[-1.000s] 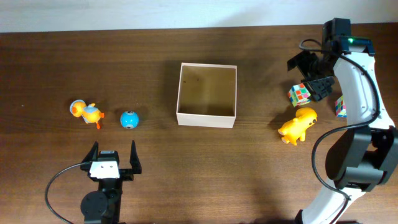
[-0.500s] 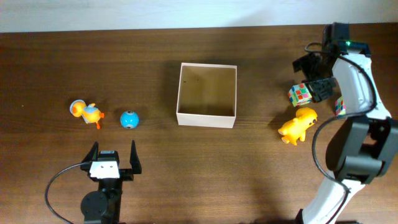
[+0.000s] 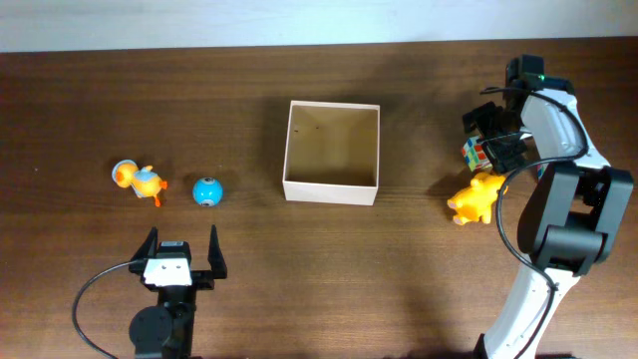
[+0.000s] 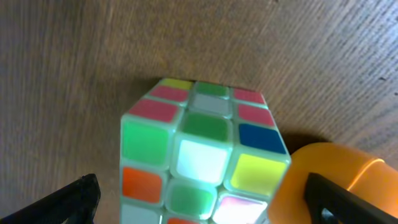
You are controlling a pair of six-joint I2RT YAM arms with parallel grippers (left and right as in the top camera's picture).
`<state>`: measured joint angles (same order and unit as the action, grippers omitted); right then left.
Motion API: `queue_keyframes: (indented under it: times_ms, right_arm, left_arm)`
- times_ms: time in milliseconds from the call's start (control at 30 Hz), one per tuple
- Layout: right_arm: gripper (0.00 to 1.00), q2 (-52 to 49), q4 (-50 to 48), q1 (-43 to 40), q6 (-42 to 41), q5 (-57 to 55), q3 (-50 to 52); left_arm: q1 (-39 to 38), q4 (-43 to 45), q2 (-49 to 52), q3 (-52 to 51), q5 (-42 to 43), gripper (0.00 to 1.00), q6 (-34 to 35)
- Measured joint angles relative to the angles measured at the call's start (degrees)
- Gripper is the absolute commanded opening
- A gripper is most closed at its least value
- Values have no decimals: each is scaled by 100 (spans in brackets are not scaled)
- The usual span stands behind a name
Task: Pack container
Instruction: 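Close the right gripper on the Rubik's cube and lift it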
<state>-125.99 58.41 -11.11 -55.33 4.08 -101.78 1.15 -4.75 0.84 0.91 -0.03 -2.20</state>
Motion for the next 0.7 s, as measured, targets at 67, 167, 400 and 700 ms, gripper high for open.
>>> queue_keyframes:
  times_ms: [67, 167, 400, 700]
  right_arm:
    - [93, -7, -79, 0, 35, -9, 0]
    - [91, -20, -92, 0, 55, -63, 0]
    - [83, -42, -107, 0, 116, -256, 0]
    - [61, -105, -105, 0, 199, -382, 0]
  left_arm:
    - [0, 2, 0, 0, 0, 99, 0]
    - [0, 2, 0, 0, 0, 99, 0]
    - [0, 2, 0, 0, 0, 99, 2]
    - [0, 2, 0, 0, 0, 99, 2]
